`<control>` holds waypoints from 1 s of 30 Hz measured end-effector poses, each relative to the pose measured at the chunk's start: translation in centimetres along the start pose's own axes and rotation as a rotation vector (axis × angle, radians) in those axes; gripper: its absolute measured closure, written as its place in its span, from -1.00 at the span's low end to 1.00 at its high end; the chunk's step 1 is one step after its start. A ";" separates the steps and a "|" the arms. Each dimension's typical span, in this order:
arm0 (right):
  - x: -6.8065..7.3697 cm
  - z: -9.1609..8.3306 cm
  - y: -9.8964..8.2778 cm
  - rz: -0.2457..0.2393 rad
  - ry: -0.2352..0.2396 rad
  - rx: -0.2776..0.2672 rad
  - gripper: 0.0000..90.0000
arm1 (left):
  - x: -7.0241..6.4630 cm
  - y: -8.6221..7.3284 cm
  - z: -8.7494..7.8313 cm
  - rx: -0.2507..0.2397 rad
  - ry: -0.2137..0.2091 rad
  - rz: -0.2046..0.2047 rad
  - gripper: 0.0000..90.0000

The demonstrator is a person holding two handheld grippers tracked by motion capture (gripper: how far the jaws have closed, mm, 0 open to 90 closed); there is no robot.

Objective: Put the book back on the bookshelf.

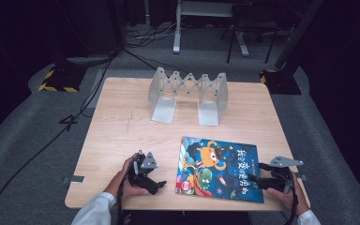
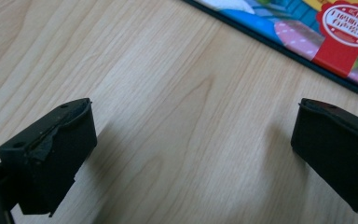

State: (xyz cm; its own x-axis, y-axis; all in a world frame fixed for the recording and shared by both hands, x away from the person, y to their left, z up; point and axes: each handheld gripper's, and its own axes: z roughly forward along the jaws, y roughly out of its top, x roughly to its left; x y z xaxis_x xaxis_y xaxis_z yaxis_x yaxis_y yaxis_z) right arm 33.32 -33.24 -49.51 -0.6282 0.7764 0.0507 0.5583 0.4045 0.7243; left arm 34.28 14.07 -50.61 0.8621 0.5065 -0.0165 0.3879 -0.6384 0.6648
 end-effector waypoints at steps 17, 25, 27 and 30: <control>1.8 4.2 4.2 -0.090 0.087 0.035 -0.39 | -1.2 -1.5 -1.3 0.002 -0.018 0.022 -0.99; 3.1 7.2 7.0 -0.145 0.099 0.030 -0.43 | -0.4 -3.9 -3.5 0.004 0.005 0.001 -0.99; 3.3 7.7 7.4 -0.133 0.099 0.028 -0.49 | 0.0 -4.5 -4.0 0.003 0.022 -0.021 -0.99; 3.5 7.8 7.5 -0.143 0.083 0.021 -0.47 | 0.8 -5.0 -4.5 0.001 0.053 -0.058 -0.99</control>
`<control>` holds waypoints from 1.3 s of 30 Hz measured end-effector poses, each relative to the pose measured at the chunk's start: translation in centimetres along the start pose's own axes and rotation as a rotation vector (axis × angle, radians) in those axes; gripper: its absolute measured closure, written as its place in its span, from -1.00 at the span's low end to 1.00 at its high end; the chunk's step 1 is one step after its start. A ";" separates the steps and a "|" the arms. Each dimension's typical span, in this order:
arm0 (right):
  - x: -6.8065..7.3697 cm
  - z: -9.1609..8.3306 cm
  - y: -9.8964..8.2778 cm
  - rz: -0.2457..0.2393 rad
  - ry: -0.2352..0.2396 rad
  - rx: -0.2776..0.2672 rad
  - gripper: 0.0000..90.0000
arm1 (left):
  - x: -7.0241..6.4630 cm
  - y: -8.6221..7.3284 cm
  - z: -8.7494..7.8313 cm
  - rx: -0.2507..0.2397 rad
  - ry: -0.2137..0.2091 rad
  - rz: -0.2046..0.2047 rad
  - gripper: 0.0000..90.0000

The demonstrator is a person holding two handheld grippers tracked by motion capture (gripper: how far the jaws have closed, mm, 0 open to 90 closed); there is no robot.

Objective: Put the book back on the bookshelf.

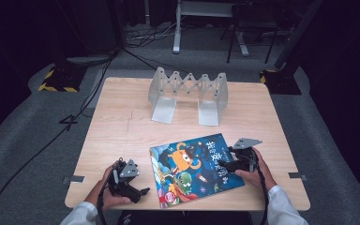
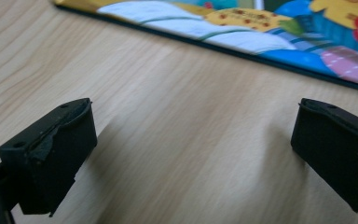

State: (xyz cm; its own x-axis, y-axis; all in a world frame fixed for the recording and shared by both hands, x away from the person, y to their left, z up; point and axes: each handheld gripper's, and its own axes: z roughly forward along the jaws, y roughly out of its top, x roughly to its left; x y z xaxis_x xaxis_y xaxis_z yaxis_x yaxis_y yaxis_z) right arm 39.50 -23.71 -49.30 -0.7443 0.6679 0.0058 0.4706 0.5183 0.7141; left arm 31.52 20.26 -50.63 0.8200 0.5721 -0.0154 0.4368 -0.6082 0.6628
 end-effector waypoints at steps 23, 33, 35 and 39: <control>3.1 -6.5 -7.4 -0.049 0.016 -0.011 -0.37 | 3.7 5.0 2.4 -0.083 0.029 0.007 -0.63; 2.9 -6.3 -7.2 -0.050 0.029 -0.006 -0.30 | 6.0 7.8 5.8 -0.054 -0.048 -0.019 -0.65; 2.7 -6.2 -7.1 -0.045 0.024 -0.013 -0.24 | 6.3 7.9 6.1 -0.058 -0.079 -0.026 -0.65; 2.3 -5.8 -6.6 -0.041 0.022 -0.009 -0.21 | 6.3 7.8 6.1 -0.051 -0.133 -0.017 -0.64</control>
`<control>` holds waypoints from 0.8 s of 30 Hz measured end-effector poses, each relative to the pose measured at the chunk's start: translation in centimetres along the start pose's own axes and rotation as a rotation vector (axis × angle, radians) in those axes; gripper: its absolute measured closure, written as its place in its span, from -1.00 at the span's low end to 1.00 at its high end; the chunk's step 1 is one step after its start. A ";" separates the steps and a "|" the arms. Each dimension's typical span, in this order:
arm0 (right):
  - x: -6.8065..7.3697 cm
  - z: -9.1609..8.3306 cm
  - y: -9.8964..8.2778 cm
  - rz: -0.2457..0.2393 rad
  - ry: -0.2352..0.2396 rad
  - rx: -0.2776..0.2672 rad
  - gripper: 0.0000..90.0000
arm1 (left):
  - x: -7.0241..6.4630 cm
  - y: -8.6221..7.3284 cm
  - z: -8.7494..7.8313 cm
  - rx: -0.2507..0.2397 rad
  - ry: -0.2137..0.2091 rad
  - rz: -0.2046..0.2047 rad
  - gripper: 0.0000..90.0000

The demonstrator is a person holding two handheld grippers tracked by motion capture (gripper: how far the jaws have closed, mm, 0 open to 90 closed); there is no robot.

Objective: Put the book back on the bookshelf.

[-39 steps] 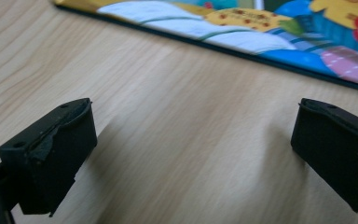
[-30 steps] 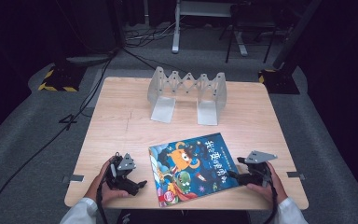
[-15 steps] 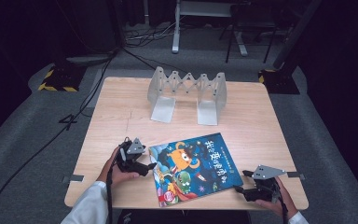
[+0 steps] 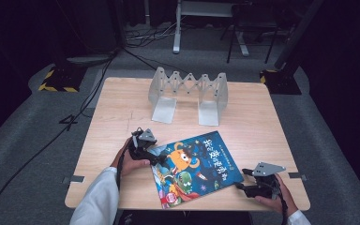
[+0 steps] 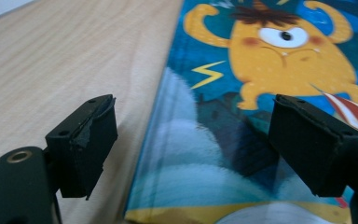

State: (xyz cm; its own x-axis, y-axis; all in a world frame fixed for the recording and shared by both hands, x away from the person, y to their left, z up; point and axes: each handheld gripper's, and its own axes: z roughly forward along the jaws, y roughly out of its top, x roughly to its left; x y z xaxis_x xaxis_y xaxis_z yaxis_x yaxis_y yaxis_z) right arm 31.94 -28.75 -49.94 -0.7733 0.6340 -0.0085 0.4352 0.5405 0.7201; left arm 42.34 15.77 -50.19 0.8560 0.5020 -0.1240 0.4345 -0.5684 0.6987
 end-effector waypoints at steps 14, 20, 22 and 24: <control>-2.4 3.4 3.3 0.054 -0.096 -0.001 -0.28 | -2.5 -2.8 -2.9 0.058 -0.033 0.040 -0.67; -2.2 4.7 4.7 0.082 -0.176 0.005 -0.28 | -3.8 -4.7 -4.3 0.031 -0.019 0.026 -0.66; -2.0 5.1 5.0 0.083 -0.210 0.003 -0.27 | -4.3 -5.4 -4.7 0.024 -0.015 0.020 -0.66; -1.7 5.2 5.2 0.094 -0.194 0.008 -0.26 | -4.7 -5.8 -5.1 0.026 -0.011 0.022 -0.66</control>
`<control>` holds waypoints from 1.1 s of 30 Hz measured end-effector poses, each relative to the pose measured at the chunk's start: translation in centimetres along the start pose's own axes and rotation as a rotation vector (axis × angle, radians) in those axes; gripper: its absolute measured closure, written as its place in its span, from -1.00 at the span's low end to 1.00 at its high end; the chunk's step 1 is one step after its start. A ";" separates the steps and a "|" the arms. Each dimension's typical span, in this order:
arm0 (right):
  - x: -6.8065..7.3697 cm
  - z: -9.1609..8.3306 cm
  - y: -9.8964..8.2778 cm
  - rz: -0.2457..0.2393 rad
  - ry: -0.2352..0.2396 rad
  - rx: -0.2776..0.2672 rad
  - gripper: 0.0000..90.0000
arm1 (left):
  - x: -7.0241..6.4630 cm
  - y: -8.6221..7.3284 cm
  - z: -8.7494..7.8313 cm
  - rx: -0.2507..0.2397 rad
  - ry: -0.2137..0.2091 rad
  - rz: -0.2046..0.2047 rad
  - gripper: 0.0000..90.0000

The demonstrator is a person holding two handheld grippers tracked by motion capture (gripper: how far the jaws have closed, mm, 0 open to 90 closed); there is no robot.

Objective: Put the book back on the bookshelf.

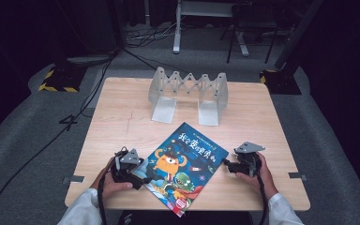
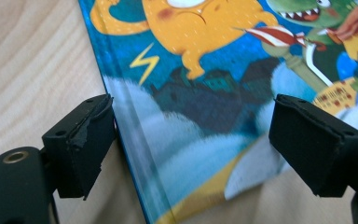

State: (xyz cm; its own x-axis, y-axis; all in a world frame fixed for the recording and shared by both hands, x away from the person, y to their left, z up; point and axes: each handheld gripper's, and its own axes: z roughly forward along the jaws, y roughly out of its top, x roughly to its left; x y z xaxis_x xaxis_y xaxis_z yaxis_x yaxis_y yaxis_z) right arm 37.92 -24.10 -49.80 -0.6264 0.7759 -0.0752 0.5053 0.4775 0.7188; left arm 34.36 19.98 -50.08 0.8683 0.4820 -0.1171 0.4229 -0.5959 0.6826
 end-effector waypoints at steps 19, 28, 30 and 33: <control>2.7 0.6 0.8 -0.065 0.107 0.005 -0.39 | -4.2 -1.5 -0.8 0.011 -0.030 0.042 -0.58; 2.1 1.7 2.2 -0.054 0.008 0.017 -0.29 | -5.2 -0.6 0.4 0.006 0.000 0.073 -0.52; 1.9 1.4 1.9 -0.035 0.035 0.031 -0.29 | -5.5 -0.4 0.7 -0.004 -0.004 0.074 -0.52; 2.5 0.2 0.9 -0.062 0.074 0.037 -0.29 | -5.9 0.0 1.2 -0.006 -0.005 0.078 -0.47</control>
State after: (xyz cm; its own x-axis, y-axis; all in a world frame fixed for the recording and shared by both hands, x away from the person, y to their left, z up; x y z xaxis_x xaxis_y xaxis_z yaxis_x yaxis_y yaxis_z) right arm 36.91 -21.71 -49.48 -0.6987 0.7123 -0.0665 0.4849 0.5399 0.6880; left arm 29.49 16.39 -50.24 0.9001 0.4306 -0.0670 0.3521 -0.6281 0.6939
